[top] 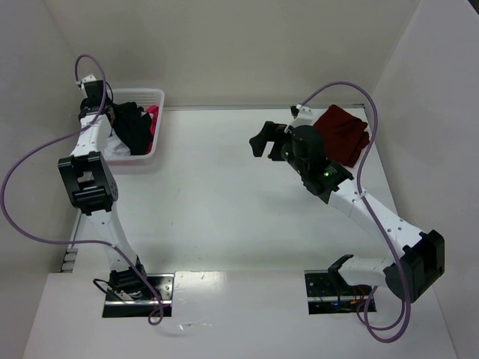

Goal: Fold and stack the t-shirts
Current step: Grab crumpled tshirt from bin with the left arm

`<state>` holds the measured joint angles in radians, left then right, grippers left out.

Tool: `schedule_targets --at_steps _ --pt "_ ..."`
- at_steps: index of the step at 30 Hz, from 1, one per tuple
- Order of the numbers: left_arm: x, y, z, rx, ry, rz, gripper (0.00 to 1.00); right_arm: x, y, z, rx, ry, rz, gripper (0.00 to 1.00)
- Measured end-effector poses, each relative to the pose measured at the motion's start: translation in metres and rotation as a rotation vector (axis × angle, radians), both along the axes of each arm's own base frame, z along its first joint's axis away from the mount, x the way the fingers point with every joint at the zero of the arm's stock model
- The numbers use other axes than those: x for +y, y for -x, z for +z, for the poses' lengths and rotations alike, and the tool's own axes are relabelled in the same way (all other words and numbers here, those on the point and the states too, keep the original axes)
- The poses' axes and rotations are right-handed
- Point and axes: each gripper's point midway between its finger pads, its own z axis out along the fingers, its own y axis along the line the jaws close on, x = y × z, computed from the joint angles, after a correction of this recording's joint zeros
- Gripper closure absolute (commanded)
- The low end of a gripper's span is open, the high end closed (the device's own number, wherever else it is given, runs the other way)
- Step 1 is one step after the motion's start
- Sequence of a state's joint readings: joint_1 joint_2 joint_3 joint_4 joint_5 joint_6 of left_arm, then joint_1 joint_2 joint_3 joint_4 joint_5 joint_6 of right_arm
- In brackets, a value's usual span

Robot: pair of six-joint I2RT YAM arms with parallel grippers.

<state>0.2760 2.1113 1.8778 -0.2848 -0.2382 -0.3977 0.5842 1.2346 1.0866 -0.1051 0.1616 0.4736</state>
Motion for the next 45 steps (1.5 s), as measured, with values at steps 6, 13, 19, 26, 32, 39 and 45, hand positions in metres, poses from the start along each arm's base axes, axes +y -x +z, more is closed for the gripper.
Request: schedule_targets --at_steps 6,13,19,26,32,39,45 --pt "-0.001 0.0 0.006 -0.01 -0.001 -0.002 1.0 -0.003 0.005 0.002 -0.007 -0.008 -0.001 0.0" --pt "-0.003 0.001 0.01 -0.011 0.008 -0.014 1.0 -0.004 0.006 -0.003 0.003 -0.004 -0.001 0.0" --pt "-0.017 0.008 0.058 -0.064 0.025 -0.074 1.0 -0.004 0.007 -0.002 0.001 -0.01 -0.002 0.0" --pt "-0.042 0.012 0.198 -0.301 -0.043 -0.166 0.98 -0.009 0.012 0.011 -0.026 -0.032 -0.011 0.0" --pt "-0.061 0.016 0.257 -0.413 -0.09 -0.182 1.0 -0.015 0.019 0.021 -0.047 -0.056 -0.02 0.0" --pt "-0.036 -0.001 0.182 -0.248 -0.073 -0.099 1.0 -0.016 0.02 0.008 -0.022 -0.045 -0.027 0.0" --pt "-0.023 0.004 0.109 -0.084 -0.068 -0.036 0.74 -0.017 0.015 0.002 -0.008 -0.037 -0.035 0.0"
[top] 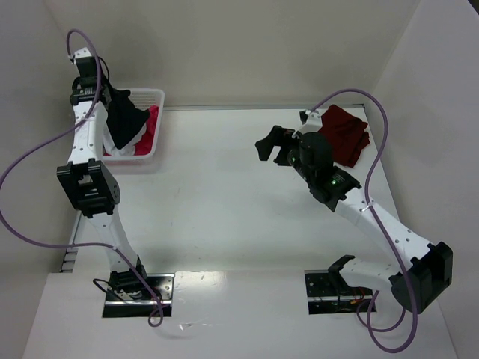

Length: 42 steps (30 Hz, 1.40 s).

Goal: Fold and stack the t-shirts
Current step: Grab crumpled tshirt from bin with the left arm

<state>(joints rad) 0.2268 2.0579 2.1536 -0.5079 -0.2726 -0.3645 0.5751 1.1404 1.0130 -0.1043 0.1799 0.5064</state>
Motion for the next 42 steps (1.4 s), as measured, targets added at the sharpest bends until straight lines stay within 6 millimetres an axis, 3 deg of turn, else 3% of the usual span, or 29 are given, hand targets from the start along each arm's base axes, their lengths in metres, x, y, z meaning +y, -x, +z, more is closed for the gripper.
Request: schedule_targets --at_steps 2,8,9,17,20,21,24,31,34,36,42 --pt "0.003 0.003 -0.018 0.028 0.001 0.011 0.66 0.001 -0.002 -0.005 0.011 0.005 0.0 0.0" --pt "0.011 0.013 -0.058 0.084 0.015 0.031 0.6 0.003 -0.003 -0.009 0.021 0.01 0.004 0.0" --pt "0.013 0.013 -0.061 0.084 0.016 0.033 0.56 0.003 -0.003 -0.009 0.021 0.01 0.004 0.0" --pt "0.017 0.01 -0.065 0.065 0.013 0.039 0.56 0.003 -0.003 -0.011 0.021 0.01 0.004 0.0" --pt "0.017 0.008 -0.063 0.055 0.01 0.039 0.65 0.003 -0.003 -0.01 0.021 0.009 0.005 0.0" --pt "0.017 0.008 -0.063 0.053 0.011 0.039 0.78 0.003 -0.004 -0.01 0.02 0.009 0.006 0.0" --pt "0.017 0.008 -0.063 0.052 0.012 0.04 1.0 0.004 -0.004 -0.011 0.019 0.007 0.009 0.0" --pt "0.013 0.007 -0.061 0.045 0.027 0.017 1.0 0.005 -0.004 -0.011 0.019 0.006 0.013 0.0" --pt "0.008 0.009 -0.047 0.029 0.034 -0.002 1.0 0.005 -0.004 -0.011 0.019 0.006 0.013 0.0" --pt "0.005 0.011 -0.024 -0.002 0.031 -0.012 1.0 0.005 -0.004 -0.011 0.019 0.006 0.014 0.0" --pt "-0.004 0.016 0.089 -0.217 -0.011 -0.056 1.0 0.005 -0.003 -0.015 0.024 0.007 0.014 0.0"
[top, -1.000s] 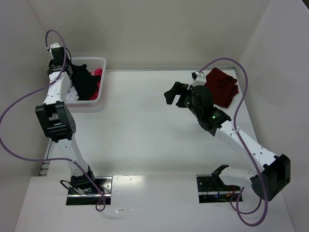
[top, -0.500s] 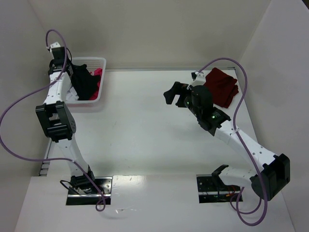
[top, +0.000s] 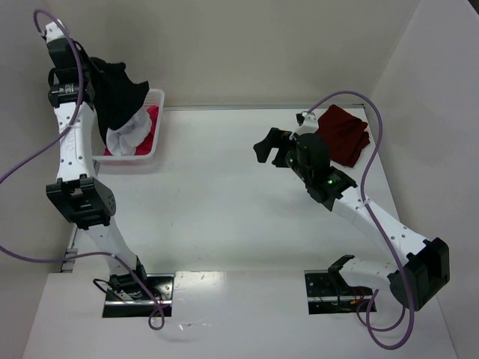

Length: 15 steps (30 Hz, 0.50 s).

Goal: Fold and stack the t-shirts
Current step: Grab crumpled tshirt from bin with the left arm, then move the tshirt to the center of the board

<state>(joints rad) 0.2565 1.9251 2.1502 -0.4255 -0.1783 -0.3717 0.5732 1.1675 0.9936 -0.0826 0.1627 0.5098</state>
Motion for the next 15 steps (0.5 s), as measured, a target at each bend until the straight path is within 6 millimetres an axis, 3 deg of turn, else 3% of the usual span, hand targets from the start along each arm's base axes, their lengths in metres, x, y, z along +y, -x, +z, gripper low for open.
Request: schedule_targets --at_steps 2,6,12,15 --pt "-0.004 0.006 0.03 -0.059 -0.019 -0.004 1.0 0.0 0.0 -0.002 0.003 0.0 -0.001 0.0" --pt "-0.009 0.006 0.066 -0.112 -0.037 -0.008 1.0 0.0 0.0 -0.002 0.004 0.0 -0.002 0.0" --pt "-0.043 0.003 0.061 -0.062 -0.047 -0.083 1.0 0.0 0.0 -0.001 -0.001 -0.003 -0.002 0.0" --pt "-0.065 0.01 0.076 -0.073 -0.044 -0.147 1.0 0.001 -0.001 0.001 -0.005 -0.008 -0.001 0.0"
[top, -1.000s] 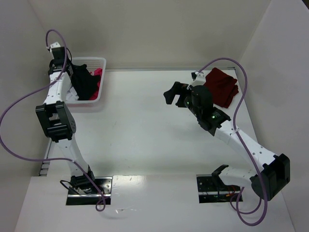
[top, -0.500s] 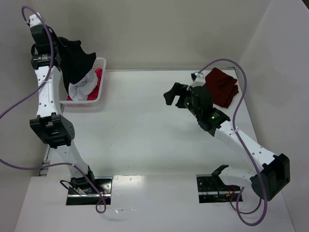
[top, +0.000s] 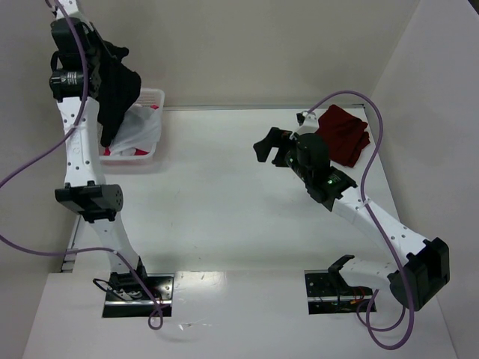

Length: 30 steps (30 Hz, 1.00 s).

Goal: Fold and stack the t-shirts
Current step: Move the tshirt to the center of the board

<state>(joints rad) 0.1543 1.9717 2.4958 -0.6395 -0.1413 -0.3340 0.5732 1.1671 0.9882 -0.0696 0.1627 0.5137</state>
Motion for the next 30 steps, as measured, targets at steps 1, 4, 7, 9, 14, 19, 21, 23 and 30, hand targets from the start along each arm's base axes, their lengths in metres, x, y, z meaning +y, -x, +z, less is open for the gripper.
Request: schedule_targets --at_steps 1,4,7,9,14,19,21,23,30 --pt "-0.008 0.003 0.01 -0.018 -0.003 -0.023 1.0 0.0 0.0 0.0 0.0 -0.001 -0.002 0.0" --pt "-0.032 0.019 0.054 -0.11 -0.021 -0.107 1.0 -0.003 0.0 0.002 -0.003 0.0 -0.015 0.0" --pt "-0.069 0.048 0.093 -0.193 -0.027 -0.219 1.0 -0.012 0.004 0.013 -0.023 -0.006 -0.043 0.0" --pt "-0.101 0.071 0.113 -0.232 -0.027 -0.308 1.0 -0.022 0.007 0.03 -0.057 -0.022 -0.071 0.0" --pt "-0.199 0.126 0.112 -0.222 0.001 -0.595 1.0 -0.055 0.026 0.084 -0.171 -0.092 -0.15 0.0" --pt "-0.268 0.143 0.01 -0.016 0.063 -0.775 1.0 -0.08 0.048 0.111 -0.231 -0.142 -0.212 0.0" --pt "-0.29 0.145 -0.052 0.108 0.096 -0.818 1.0 -0.086 0.052 0.113 -0.233 -0.151 -0.227 0.0" --pt "-0.31 0.151 -0.118 0.257 0.126 -0.846 0.91 -0.089 0.054 0.111 -0.223 -0.156 -0.236 0.0" --pt "-0.341 0.2 -0.247 0.579 0.158 -0.897 0.0 -0.082 0.05 0.063 -0.096 -0.125 -0.23 0.0"
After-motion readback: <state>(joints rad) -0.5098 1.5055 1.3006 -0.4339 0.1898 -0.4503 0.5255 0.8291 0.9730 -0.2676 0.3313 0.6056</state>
